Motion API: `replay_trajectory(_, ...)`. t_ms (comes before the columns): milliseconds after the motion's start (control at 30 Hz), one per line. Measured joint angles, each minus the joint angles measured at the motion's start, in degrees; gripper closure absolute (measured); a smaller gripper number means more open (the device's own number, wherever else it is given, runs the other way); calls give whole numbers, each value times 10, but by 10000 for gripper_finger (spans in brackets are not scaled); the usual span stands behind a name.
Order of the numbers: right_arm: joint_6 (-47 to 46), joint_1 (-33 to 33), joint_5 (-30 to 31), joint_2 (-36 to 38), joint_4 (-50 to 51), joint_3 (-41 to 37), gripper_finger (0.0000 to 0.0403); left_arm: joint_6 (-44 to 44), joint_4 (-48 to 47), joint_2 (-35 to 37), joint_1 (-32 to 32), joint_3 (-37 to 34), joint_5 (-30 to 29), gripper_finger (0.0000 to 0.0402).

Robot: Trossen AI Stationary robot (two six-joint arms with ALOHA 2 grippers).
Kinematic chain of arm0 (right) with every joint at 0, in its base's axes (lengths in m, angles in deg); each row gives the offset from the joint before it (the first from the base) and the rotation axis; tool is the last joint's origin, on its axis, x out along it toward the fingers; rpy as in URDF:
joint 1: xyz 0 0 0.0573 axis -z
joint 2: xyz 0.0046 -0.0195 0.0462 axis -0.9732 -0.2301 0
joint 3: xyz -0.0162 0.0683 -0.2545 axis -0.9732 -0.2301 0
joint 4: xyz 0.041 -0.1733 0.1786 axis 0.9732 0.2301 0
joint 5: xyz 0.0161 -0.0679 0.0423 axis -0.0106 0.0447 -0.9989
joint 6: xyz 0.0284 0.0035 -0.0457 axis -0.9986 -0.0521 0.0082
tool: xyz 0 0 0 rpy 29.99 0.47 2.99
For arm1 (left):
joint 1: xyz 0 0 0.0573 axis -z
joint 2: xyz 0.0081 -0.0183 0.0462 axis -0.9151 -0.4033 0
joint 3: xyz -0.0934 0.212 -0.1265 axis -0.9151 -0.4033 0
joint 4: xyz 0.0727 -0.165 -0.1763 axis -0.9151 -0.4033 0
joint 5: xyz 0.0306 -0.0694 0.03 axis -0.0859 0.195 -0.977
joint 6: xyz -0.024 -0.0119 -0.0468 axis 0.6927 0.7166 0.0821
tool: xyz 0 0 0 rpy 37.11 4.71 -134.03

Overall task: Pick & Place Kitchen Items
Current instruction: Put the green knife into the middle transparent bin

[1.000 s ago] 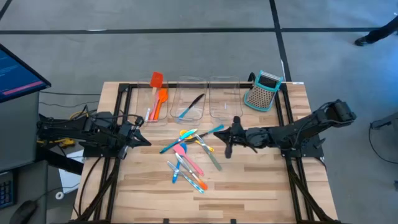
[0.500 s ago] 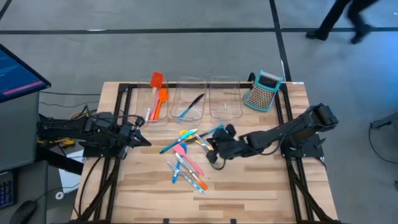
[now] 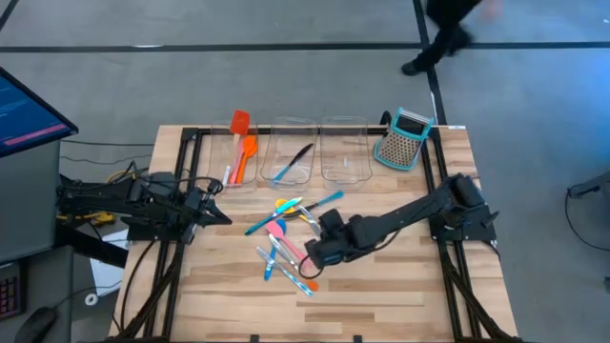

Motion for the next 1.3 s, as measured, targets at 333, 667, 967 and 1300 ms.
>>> replay_trajectory(333,24,1,-49,-66,42,67,402,0,-1,-32,0,0,-2,400)
replay_trajectory(667,22,8,-59,-84,42,66,329,0,4,-70,0,0,-2,400)
replay_trajectory(967,18,12,-40,-83,43,66,265,0,8,-75,0,0,-2,401)
replay_trajectory(1300,10,11,-38,-83,18,11,270,0,9,-75,0,0,-2,401)
